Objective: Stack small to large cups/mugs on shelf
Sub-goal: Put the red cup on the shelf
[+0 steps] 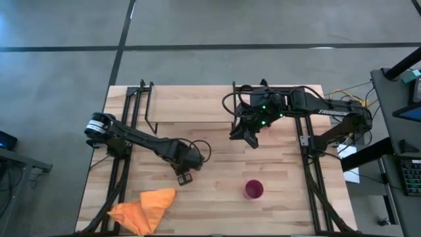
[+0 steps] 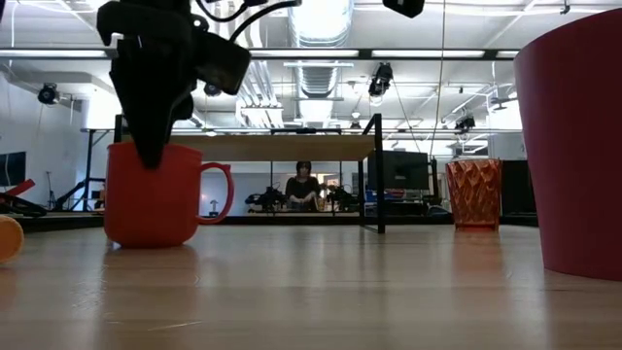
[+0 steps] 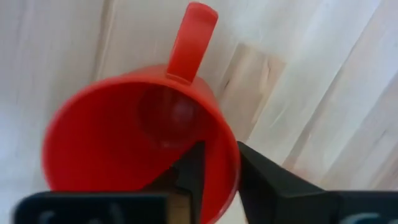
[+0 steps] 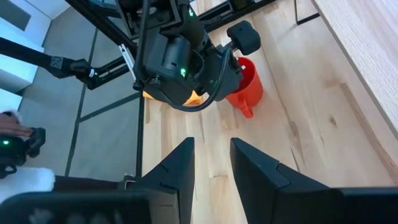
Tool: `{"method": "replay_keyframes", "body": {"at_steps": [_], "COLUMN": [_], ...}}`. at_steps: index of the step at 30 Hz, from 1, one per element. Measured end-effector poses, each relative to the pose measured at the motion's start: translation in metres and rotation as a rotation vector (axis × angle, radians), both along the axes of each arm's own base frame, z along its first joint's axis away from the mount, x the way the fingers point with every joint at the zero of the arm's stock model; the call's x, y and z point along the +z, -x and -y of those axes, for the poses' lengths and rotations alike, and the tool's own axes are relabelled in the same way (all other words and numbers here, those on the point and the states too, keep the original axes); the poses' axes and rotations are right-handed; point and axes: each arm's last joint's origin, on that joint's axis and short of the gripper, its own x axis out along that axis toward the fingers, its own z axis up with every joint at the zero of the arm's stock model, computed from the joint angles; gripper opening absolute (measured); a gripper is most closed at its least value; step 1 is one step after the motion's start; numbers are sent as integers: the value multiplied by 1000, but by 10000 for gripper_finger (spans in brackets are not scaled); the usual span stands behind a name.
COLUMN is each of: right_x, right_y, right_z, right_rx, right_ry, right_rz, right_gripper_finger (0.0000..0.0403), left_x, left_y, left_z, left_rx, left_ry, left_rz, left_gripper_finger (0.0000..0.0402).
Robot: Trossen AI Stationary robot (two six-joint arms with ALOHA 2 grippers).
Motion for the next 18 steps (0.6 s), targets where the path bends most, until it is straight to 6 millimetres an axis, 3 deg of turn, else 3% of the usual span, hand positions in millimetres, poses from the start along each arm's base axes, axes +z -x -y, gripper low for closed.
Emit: {"method": "replay_keyframes", "body": {"at_steps": [3,8,13,18], "right_x": [0,0,1,2], "right_y": [0,0,1,3], "right_z": [0,0,0,0], "right_rx": [0,0,0,0], "right_ry": [0,1,5,5], "right_rz": [-2,-1,0,3], "right_gripper_finger": [93,84,78,79], "left_x": [0,25,85,157], "left_y": [3,18,36,50], "left_z": [-1,-7,-18,-36], "left_rx": [-16,-25,-16,73], "left_ry": [0,-25,-88,-122], "left_rz": [-18,-126,-181,125], "left_gripper_finger": [12,2,1,1]}}
